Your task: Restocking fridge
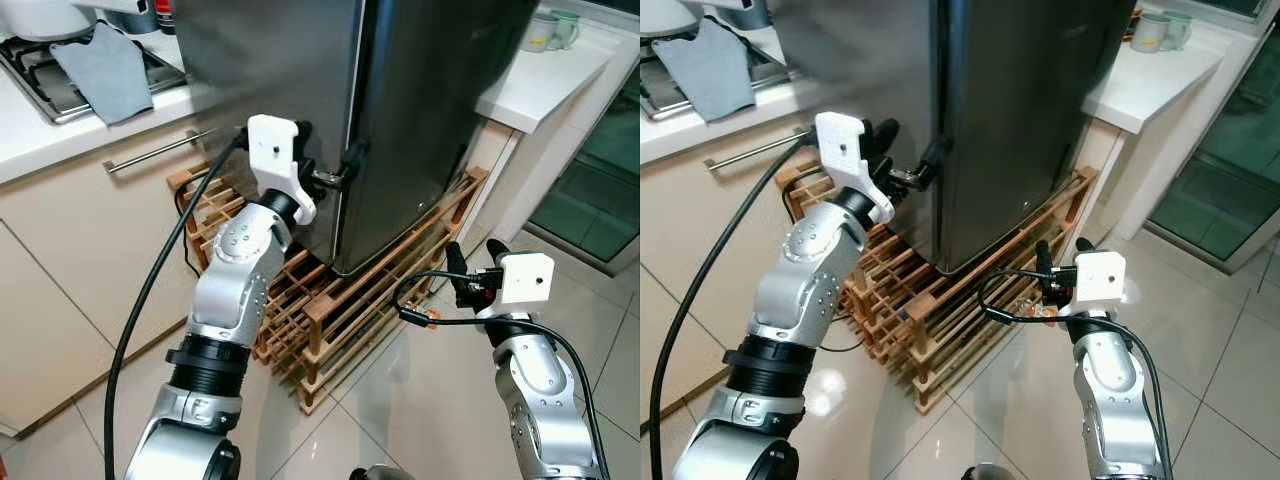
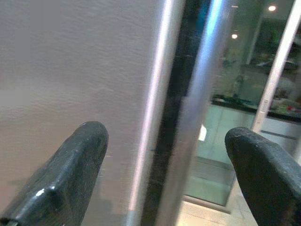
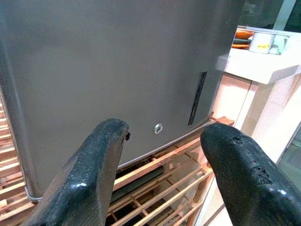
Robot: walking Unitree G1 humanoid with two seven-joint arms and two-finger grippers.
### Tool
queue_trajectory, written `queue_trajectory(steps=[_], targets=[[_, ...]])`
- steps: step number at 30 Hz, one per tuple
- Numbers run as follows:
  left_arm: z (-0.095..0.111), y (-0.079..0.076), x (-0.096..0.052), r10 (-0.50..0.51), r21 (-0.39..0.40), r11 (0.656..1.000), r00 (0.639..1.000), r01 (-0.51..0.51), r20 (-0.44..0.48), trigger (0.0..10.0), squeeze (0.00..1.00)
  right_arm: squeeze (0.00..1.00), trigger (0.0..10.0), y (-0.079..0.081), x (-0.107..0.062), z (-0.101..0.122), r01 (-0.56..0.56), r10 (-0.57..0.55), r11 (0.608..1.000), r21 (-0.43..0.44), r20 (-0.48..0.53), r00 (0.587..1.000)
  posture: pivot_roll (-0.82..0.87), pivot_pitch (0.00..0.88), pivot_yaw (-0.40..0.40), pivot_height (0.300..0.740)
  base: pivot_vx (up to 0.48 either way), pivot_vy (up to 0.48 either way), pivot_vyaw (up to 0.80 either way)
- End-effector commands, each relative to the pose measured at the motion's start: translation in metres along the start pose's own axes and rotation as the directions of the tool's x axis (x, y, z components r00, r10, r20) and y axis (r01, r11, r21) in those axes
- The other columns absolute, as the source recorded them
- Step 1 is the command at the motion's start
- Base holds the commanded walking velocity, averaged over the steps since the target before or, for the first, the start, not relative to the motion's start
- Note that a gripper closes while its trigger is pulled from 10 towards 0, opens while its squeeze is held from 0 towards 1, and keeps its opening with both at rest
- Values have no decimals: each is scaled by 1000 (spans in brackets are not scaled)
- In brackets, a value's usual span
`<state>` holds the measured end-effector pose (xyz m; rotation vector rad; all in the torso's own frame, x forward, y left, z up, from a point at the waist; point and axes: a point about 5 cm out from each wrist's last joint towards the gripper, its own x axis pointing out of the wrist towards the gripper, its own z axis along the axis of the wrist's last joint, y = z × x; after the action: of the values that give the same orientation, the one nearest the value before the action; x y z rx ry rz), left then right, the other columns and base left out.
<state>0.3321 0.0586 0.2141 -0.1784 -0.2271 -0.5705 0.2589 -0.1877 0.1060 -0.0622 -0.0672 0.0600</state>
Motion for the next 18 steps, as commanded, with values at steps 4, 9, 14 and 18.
queue_trajectory(steps=[4, 9, 14, 18], targets=[[1, -12, 8, -62, -9, 998, 998, 62, -9, 10000, 0, 0, 10000, -6, 2, 0, 14, -14, 1000, -7, 7, 1000, -160, 0, -21, 740, 0, 0, 0], [-12, -19, 24, -81, -5, 997, 996, 81, -37, 10000, 0, 0, 10000, -4, 4, 0, 0, 0, 1000, -5, 6, 1000, -164, 0, -27, 740, 0, 0, 0], [-12, -26, 35, -116, -35, 993, 992, 114, -42, 10000, 0, 0, 10000, -6, 4, 1, 1, -1, 1000, -6, 6, 1000, -167, 0, -30, 740, 0, 0, 0], [-14, -30, 37, -128, -41, 991, 990, 126, -51, 10000, 0, 0, 10000, -6, 5, 1, -1, 1, 1000, -6, 6, 1000, -160, 0, -35, 740, 0, 0, 0]])
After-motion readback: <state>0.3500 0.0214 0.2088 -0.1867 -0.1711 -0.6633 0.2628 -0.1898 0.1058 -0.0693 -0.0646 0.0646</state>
